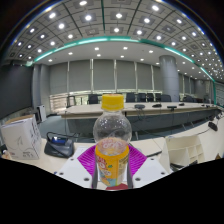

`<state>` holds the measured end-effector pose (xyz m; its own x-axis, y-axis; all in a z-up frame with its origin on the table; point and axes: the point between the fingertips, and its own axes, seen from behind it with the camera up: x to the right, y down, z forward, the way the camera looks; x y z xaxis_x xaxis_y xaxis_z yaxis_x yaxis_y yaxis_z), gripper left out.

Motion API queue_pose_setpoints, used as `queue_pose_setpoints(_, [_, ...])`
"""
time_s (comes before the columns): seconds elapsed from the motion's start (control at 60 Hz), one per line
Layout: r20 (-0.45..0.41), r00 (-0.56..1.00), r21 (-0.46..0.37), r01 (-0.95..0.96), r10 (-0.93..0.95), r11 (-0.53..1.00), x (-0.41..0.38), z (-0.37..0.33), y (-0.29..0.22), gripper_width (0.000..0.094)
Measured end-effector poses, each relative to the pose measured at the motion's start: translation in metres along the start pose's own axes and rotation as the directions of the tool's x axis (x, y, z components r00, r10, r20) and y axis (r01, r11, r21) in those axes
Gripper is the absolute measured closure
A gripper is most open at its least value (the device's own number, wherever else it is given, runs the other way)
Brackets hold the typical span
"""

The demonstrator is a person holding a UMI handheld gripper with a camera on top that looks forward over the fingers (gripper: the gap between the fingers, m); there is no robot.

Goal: Pour water

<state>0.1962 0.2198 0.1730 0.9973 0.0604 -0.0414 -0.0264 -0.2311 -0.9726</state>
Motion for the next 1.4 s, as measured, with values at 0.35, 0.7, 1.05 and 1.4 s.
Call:
queue_pose_setpoints(0.35, [0.001,0.999,-0.084,0.052,-0.052,0.995,0.015,0.015,0.097,0.0527])
queue_pose_setpoints(0.7, [-0.038,0.999,-0.180,0.024,-0.031,0.983,0.013,-0.012,0.094,0.0074])
queue_pose_setpoints(1.05, [-0.093,0.994,-0.308,0.032,-0.063,0.951,-0.049,-0.188,0.058,0.0075])
queue_pose_setpoints(1.4, [-0.092,0.991,-0.381,0.057,-0.099,0.923,-0.113,-0.378,0.049,0.0078])
